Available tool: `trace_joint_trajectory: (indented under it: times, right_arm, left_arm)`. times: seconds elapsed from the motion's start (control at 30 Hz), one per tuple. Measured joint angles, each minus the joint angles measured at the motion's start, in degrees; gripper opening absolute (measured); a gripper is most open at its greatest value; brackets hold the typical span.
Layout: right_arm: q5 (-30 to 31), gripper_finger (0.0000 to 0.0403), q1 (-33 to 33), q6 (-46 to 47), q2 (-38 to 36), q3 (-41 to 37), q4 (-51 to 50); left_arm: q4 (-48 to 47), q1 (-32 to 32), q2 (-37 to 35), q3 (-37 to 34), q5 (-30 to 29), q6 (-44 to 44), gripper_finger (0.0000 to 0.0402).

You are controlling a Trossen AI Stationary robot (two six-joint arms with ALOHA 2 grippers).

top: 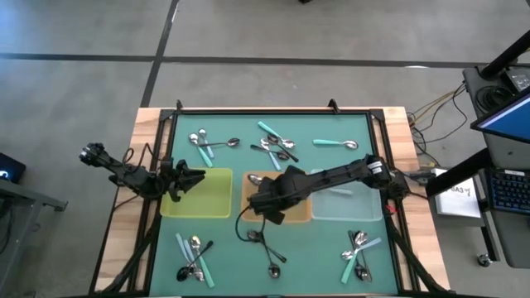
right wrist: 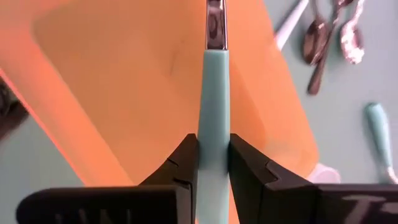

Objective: Sort silverware by color (type)
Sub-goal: Put the green spoon into the orange bin, then put the black spoon into the yellow bin

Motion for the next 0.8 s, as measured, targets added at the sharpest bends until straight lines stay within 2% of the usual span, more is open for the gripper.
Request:
trace_joint_trajectory:
  times: [0.07, 0.23, 0.37, 0.47, 0.6, 0.8]
  right_arm:
    - [-1.3, 0.0069, 0.0, 0.9, 0.0, -1.1, 0.1]
    - [-1.9, 0.0148, 0.2, 6.5, 0.0, -2.7, 0.0]
    - [-6.8, 0.0186, 0.1, 11.0, 0.0, -2.3, 0.3]
    - [-9.8, 0.0194, 1.4, 14.0, 0.0, -1.4, 2.4]
    - [-13.0, 0.0190, 5.7, 17.1, -0.1, -1.2, 10.7]
    - [-13.5, 0.0173, 12.0, 21.9, 2.8, -1.3, 17.7]
  left_arm:
    - [0.0, 0.0, 0.0, 0.0, 0.0, 0.0, 0.0120]
    - [0.0, 0.0, 0.0, 0.0, 0.0, 0.0, 0.0120]
    - [0.0, 0.0, 0.0, 0.0, 0.0, 0.0, 0.0120]
    - [0.0, 0.0, 0.0, 0.0, 0.0, 0.0, 0.0120]
    - [0.0, 0.0, 0.0, 0.0, 0.0, 0.0, 0.0120]
    - [0.0, 0.0, 0.0, 0.0, 0.0, 0.0, 0.0120]
